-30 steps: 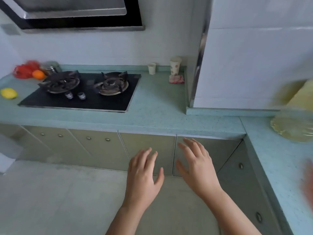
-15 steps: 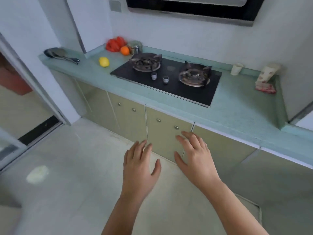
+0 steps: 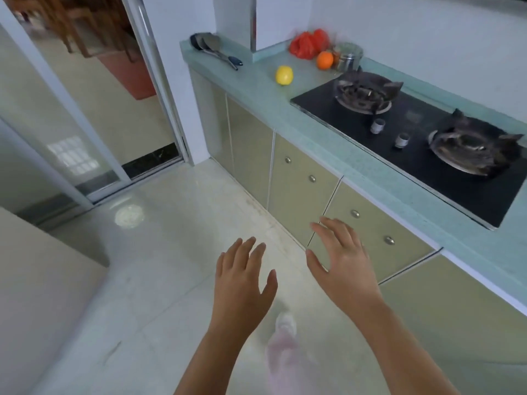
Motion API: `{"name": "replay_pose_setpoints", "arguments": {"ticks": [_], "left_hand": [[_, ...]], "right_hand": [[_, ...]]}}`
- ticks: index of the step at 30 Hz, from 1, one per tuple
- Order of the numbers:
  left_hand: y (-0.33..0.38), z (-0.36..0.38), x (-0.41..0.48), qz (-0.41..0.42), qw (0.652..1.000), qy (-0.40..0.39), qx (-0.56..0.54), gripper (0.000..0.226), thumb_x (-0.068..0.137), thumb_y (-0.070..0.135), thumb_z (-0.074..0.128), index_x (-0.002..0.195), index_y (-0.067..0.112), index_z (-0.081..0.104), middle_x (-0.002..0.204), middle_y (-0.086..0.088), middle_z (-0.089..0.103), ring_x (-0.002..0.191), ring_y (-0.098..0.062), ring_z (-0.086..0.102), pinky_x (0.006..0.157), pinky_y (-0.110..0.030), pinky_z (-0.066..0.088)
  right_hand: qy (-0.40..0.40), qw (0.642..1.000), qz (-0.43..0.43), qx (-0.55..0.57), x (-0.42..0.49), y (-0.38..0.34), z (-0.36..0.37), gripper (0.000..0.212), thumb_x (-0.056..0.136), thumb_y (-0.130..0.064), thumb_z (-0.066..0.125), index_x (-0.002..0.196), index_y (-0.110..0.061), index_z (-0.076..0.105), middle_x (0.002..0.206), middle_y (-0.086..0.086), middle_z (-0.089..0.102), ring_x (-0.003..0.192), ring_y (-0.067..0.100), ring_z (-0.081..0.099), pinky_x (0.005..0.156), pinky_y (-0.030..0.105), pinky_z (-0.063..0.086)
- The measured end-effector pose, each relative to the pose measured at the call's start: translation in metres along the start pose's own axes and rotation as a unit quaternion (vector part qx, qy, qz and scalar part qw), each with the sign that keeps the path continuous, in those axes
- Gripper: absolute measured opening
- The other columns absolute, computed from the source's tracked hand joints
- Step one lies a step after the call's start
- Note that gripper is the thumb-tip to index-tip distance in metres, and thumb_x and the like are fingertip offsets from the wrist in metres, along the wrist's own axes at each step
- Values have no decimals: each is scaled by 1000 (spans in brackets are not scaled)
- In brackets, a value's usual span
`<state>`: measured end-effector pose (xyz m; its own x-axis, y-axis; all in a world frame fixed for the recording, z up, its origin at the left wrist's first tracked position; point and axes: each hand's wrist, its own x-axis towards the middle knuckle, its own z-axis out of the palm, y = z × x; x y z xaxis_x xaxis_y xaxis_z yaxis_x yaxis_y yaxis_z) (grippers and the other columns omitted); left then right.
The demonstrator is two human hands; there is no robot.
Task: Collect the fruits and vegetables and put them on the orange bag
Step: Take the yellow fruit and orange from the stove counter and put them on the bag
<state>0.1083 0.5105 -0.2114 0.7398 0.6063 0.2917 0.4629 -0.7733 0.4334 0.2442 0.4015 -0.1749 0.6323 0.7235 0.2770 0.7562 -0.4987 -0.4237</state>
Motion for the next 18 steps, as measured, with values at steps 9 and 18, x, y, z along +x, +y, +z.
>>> {"name": "replay_pose_setpoints", "arguments": {"ticks": [9,18], "left_hand": [[-22,41,177,46,998,-21,40,44,80,37,45,114,11,58,120,-10,61,115,-32,53,91,-51,46],[-37,74,326,50,998,-13,19,41,82,34,46,116,13,54,121,-9,60,117,-31,51,95,-46,43]], "right_hand": [[5,999,10,35,157,45,46,41,81,-32,51,116,-11,56,121,12,57,117,30,45,95,46,40],[-28,998,30,46,298,92,72,41,85,-31,53,120,-9,53,125,14,54,117,35,46,88,54,47]]}}
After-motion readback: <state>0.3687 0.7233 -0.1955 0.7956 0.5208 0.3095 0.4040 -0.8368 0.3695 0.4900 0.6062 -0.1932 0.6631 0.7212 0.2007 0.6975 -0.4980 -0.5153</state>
